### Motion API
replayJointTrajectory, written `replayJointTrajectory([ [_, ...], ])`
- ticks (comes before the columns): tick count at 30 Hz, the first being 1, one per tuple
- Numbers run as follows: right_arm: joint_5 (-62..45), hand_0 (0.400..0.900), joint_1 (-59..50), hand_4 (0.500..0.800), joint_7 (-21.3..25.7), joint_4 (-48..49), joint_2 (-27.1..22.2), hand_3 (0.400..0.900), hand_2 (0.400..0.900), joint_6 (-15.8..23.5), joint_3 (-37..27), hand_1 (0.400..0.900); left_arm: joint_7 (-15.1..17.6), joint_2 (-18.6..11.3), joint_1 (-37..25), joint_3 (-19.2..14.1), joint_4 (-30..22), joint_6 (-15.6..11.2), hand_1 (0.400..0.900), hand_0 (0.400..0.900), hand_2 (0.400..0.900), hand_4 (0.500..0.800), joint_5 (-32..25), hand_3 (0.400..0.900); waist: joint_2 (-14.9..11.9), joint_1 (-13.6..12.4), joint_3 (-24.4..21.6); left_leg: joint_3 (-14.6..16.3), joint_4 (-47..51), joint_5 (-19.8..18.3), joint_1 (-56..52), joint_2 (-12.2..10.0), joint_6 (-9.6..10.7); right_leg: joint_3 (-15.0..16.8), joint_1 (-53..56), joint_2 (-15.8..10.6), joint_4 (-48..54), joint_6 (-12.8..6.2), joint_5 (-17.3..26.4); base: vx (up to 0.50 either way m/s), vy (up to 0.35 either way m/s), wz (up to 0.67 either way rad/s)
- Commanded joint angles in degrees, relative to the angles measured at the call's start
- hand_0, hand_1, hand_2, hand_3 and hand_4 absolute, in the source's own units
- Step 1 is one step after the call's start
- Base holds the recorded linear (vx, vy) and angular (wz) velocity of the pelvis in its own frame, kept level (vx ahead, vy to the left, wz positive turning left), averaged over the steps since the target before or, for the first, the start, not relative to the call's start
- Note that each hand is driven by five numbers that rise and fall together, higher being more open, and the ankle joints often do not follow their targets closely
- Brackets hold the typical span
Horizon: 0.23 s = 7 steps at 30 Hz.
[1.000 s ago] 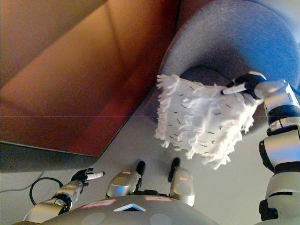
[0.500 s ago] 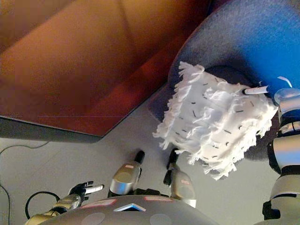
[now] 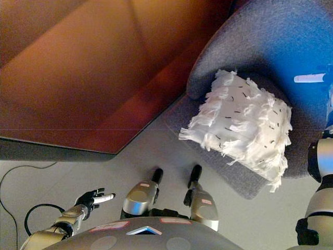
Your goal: Pick up the pillow and put it on the sofa.
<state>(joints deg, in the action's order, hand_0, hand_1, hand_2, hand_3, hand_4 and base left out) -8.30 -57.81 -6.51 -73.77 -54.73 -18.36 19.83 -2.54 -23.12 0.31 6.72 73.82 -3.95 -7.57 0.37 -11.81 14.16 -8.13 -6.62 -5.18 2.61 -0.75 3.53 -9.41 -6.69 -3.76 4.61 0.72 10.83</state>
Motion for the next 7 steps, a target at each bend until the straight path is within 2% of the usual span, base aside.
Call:
replayJointTrajectory([
  [1, 0.74, 0.900, -1.16, 0.800, 3.39, 1.31, -8.66, 0.900, 0.900, 2.21, 1.00, 0.900, 0.37, -5.76, 3.39, -0.35, 3.40, -1.32, 0.900, 0.900, 0.900, 0.800, 1.09, 0.900, -0.45, 1.27, -6.34, 1.00, 7.63, 7.61, 1.26, -1.76, 0.85, -1.01, 4.91, -3.07, -6.12, -4.52, -10.63, 0.01, 0.048, -0.16],
  [5, -0.69, 0.900, 5.23, 0.800, 1.90, 1.93, -9.82, 0.900, 0.900, 2.70, -3.26, 0.900, -0.42, -6.01, 4.47, -1.47, 3.51, -2.38, 0.900, 0.900, 0.900, 0.800, 1.79, 0.900, -1.25, 2.40, -8.32, 2.59, 8.64, 7.12, -0.90, -1.84, 0.52, -0.20, 6.73, -2.92, -4.97, -4.98, -10.38, 0.01, 0.055, -0.11],
  [7, -2.29, 0.900, 11.02, 0.800, 1.29, 2.84, -9.21, 0.900, 0.900, 4.67, -6.72, 0.900, -1.24, -6.35, 4.77, -2.10, 3.71, -2.86, 0.900, 0.900, 0.900, 0.800, 2.23, 0.900, -1.67, 3.32, -9.12, 3.59, 9.35, 6.94, -2.12, -1.86, 0.34, 0.17, 7.45, -2.96, -4.61, -5.33, -10.13, -0.03, 0.059, -0.13],
])
